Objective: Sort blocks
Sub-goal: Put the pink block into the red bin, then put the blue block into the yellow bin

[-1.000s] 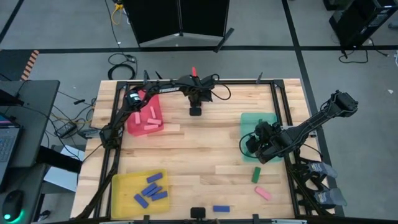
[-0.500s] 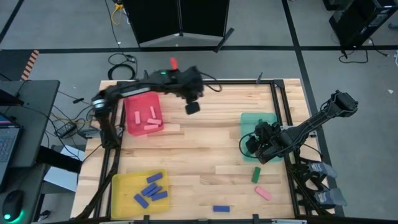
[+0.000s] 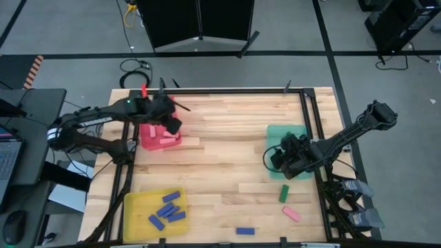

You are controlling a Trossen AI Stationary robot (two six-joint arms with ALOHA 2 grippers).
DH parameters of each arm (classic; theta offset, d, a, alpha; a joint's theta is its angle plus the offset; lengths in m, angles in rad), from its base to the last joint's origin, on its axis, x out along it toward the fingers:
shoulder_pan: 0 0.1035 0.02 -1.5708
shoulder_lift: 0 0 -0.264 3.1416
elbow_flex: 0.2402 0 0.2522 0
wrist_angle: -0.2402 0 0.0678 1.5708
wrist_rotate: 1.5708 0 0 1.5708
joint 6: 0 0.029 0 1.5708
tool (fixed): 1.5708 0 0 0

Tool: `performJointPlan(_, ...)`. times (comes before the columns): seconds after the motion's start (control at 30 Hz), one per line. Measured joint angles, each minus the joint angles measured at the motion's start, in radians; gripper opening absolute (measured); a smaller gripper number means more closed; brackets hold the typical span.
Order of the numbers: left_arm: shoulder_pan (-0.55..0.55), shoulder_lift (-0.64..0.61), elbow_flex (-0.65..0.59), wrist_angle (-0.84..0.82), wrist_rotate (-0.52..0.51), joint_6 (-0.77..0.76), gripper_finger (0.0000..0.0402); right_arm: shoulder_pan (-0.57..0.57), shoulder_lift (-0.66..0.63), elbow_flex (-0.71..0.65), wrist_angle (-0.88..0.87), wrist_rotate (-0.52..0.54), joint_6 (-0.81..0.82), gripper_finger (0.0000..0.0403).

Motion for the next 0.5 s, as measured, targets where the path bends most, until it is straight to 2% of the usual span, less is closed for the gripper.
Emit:
performJointPlan(0.23,0.078,-0.012,-0.182,0.056,0.003,-0.07,0.0066,-0.05,0.0,0.008,0.252,0.018,-0.163,0.0243)
performJointPlan(0.5,0.104,0.003,-0.221,0.087,-0.004,-0.023,0.0207,-0.024,0.069,0.009,0.774,0.017,-0.491,0.0252)
